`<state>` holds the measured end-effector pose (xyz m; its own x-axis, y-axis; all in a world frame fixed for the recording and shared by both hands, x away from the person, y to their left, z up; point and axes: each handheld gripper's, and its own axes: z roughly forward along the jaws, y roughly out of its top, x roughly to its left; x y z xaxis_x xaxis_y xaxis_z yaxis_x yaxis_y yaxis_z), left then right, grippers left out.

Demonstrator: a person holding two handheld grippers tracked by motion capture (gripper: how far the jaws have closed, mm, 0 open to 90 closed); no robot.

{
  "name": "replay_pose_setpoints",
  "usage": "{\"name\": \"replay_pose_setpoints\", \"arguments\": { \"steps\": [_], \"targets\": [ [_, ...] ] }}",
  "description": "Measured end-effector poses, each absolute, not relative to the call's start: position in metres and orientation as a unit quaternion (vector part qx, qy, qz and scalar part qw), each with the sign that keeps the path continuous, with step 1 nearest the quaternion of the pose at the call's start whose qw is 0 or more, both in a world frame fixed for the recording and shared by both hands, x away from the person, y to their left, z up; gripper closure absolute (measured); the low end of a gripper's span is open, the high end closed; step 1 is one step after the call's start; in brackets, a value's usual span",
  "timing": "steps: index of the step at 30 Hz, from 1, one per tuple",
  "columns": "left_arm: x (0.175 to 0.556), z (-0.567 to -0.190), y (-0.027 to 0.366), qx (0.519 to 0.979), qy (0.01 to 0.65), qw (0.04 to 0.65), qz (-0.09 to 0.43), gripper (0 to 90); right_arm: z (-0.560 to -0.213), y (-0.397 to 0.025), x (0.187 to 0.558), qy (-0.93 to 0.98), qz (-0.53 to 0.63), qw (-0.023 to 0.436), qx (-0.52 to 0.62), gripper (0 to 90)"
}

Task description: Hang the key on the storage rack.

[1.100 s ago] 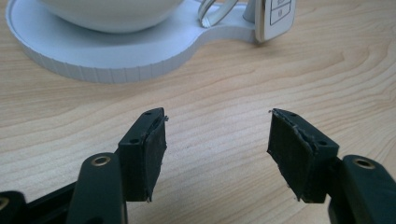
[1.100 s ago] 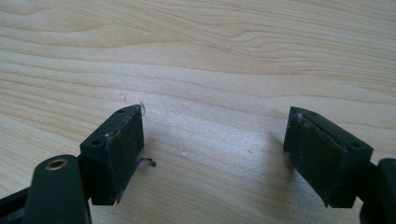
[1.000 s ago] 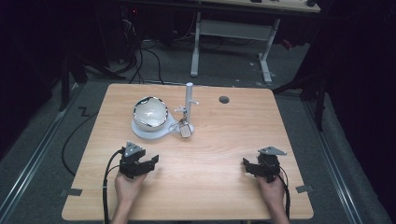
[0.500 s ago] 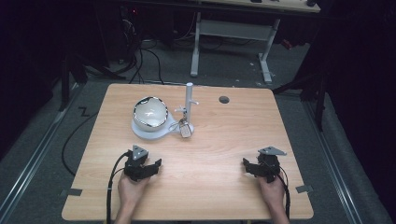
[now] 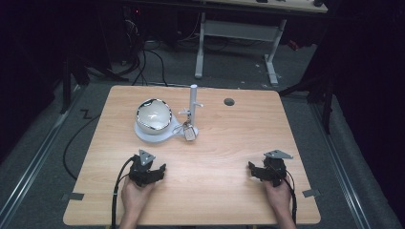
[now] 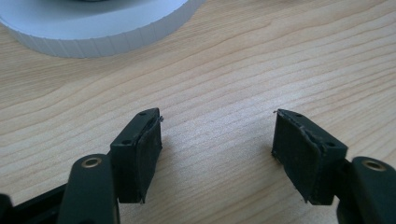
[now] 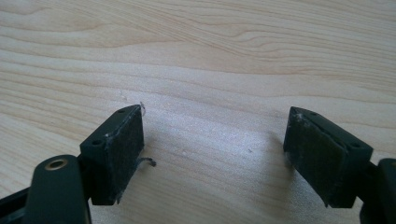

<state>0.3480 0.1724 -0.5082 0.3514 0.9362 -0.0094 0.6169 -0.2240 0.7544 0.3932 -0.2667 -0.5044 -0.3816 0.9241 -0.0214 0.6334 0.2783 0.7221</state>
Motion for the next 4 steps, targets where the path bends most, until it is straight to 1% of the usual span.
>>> {"name": "replay_pose_setpoints", "arguments": {
  "steps": [4],
  "targets": [
    [0.3480, -0.5083, 0.1724, 0.746, 0.522, 0.342, 0.234, 30.5, -0.5044, -0.2667, 0.3932, 0.767, 0.321, 0.226, 0.508, 20.3]
  ]
}}
